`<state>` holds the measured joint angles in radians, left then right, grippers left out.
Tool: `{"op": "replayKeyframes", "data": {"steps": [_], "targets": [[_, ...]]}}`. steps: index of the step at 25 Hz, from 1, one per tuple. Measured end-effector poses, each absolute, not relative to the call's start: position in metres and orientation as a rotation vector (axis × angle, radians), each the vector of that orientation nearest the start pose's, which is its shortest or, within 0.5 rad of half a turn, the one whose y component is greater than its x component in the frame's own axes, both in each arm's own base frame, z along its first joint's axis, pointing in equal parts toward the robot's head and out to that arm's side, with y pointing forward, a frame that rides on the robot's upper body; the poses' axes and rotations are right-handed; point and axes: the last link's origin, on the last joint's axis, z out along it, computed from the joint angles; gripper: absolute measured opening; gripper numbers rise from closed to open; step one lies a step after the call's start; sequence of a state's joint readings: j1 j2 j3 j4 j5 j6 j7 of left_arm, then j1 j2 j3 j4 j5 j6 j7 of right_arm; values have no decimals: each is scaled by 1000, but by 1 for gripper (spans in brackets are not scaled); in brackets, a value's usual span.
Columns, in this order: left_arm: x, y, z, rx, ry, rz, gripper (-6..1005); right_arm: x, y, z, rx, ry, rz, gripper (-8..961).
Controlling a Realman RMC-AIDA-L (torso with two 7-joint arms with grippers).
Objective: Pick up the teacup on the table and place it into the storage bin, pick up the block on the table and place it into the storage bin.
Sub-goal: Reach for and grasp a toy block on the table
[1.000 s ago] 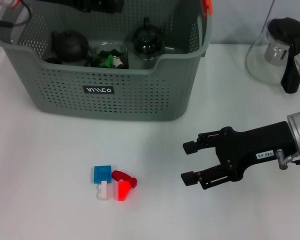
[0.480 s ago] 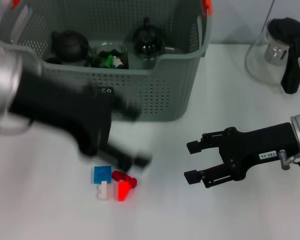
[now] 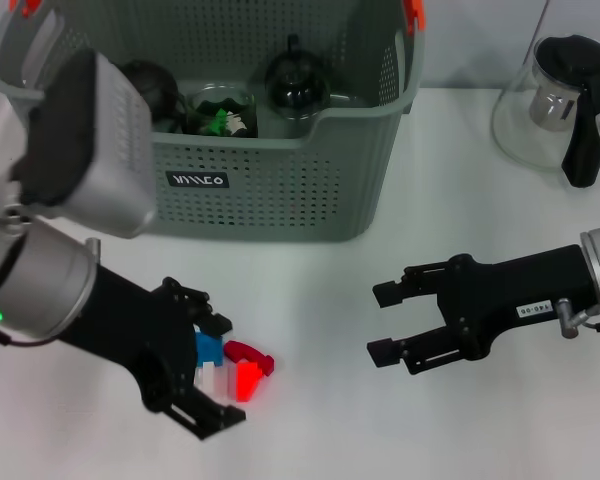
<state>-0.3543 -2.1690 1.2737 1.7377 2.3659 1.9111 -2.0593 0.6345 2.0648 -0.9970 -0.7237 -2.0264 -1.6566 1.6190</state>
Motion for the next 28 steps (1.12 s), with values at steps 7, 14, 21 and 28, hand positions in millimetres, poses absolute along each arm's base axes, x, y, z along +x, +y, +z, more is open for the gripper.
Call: {"op": "replayKeyframes", "data": {"steps": [7,14,21,28], "targets": [[-179,291,9,-2890,-371,519,949,208,328,-27,-3128,619,479,865],[-194,307,3,-2795,-358,629,948,208,328,-27,-3122,642,485,865],[-208,312,-7,-2733,-324,726,948,208,329,-25,-3110,654,497,864],[-210,311,-18,-2716,-276,777,947,207,330,-25,-3112,653,495,864]]}}
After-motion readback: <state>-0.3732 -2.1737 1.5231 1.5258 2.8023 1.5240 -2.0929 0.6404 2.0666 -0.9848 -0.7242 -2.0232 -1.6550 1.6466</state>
